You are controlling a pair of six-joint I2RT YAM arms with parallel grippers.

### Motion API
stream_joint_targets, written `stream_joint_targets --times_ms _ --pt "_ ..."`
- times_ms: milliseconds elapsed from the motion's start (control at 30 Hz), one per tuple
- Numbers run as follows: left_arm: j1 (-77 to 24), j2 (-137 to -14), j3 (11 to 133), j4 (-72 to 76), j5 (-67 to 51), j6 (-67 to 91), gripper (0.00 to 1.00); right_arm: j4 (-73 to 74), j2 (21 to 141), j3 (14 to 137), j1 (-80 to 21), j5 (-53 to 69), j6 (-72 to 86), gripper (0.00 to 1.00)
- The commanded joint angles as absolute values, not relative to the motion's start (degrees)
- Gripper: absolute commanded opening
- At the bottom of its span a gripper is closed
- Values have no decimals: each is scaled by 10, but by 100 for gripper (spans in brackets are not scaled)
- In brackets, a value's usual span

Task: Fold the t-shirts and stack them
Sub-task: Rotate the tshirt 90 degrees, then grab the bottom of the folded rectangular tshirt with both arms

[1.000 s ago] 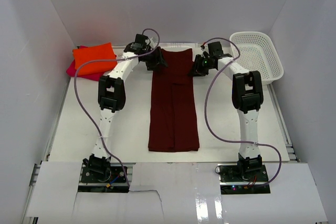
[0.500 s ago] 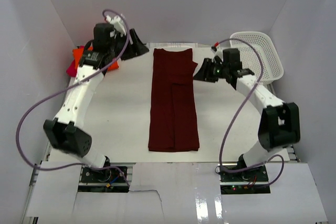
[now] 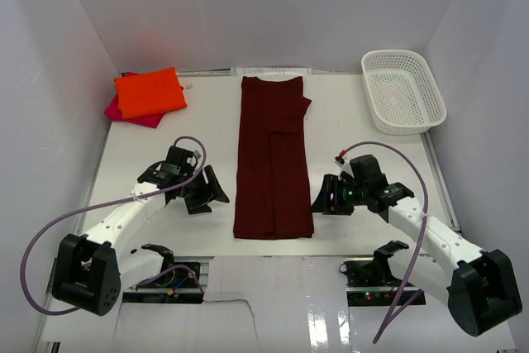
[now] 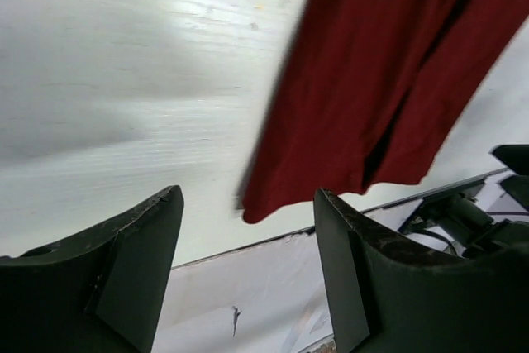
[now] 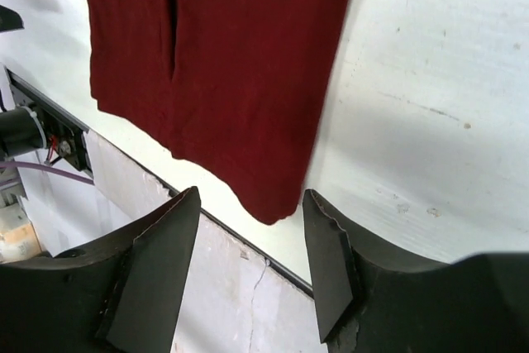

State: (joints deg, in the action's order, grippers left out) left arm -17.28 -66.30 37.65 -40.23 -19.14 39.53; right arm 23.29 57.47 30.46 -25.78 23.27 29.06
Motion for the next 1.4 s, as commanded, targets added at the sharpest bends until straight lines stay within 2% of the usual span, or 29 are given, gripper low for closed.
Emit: stream_joint_targets --times_ms 0,267,400,633,767,833,900,1067,1133,1367 --pt "-192 -625 353 -373 -207 430 76 242 548 268 -270 242 336 60" --pt "-299 -628 274 -305 -177 540 75 179 555 185 -329 235 399 59" --pt "-304 -597 206 -249 -173 582 74 145 555 160 -334 227 418 58" --pt "-304 -561 174 -222 -137 599 73 74 562 129 -335 215 451 55" --pt "-304 -561 152 -193 -138 610 72 53 573 120 -336 213 466 41" --pt "-304 -574 150 -187 -141 611 71 62 579 124 -336 207 461 29" --pt "-304 -589 152 -185 -141 607 68 65 584 125 -336 207 457 24" --pt "-304 -607 156 -182 -144 601 66 54 592 122 -336 211 455 17" --pt "-304 -611 156 -182 -147 599 65 50 594 123 -336 214 454 8" --pt "-304 -643 171 -194 -165 584 60 61 617 155 -336 217 439 8"
